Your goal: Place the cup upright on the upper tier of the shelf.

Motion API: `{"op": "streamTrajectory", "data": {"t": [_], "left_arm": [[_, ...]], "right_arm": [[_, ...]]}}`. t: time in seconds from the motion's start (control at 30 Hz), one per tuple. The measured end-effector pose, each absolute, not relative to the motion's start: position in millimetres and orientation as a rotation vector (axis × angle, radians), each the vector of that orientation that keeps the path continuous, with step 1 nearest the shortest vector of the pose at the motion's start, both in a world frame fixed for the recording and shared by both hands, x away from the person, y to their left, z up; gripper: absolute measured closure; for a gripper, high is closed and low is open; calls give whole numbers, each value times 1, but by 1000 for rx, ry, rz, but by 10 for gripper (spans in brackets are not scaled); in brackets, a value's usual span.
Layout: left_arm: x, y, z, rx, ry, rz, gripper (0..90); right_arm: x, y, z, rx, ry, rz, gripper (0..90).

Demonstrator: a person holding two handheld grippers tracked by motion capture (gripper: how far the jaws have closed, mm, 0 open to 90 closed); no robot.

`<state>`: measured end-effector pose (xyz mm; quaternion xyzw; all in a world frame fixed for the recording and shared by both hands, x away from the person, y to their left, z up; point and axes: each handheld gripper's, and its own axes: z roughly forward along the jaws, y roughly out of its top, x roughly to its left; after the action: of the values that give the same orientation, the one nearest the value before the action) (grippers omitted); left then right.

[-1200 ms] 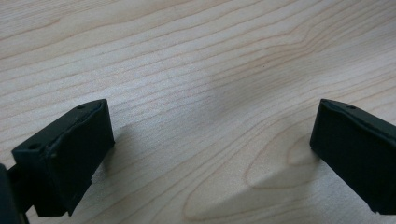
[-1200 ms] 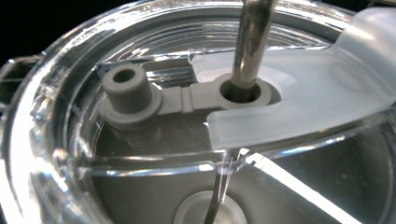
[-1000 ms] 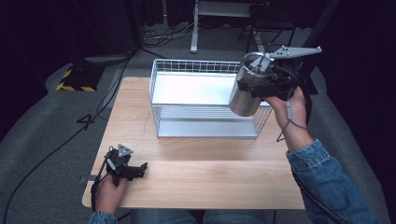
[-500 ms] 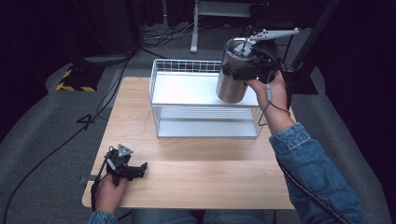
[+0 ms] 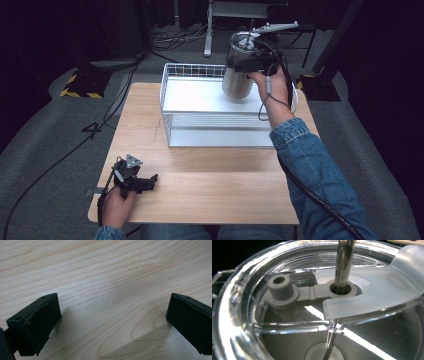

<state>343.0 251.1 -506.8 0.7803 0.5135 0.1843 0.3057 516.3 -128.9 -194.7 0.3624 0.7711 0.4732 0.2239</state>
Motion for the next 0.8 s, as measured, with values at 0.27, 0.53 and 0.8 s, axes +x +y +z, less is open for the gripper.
{"op": "streamTrajectory", "data": {"t": [0.27,0.53,0.8], "left_arm": [[343,251,-507,2065,1361,484,0],[343,251,-507,2067,1358,485,0],[343,251,-507,2067,1358,485,0]], "right_arm": [[523,-111,-204,992,2144,1326,37],[529,-103,-216,1006,2152,1318,37],[533,-106,-224,1019,2155,1308,37]]}}
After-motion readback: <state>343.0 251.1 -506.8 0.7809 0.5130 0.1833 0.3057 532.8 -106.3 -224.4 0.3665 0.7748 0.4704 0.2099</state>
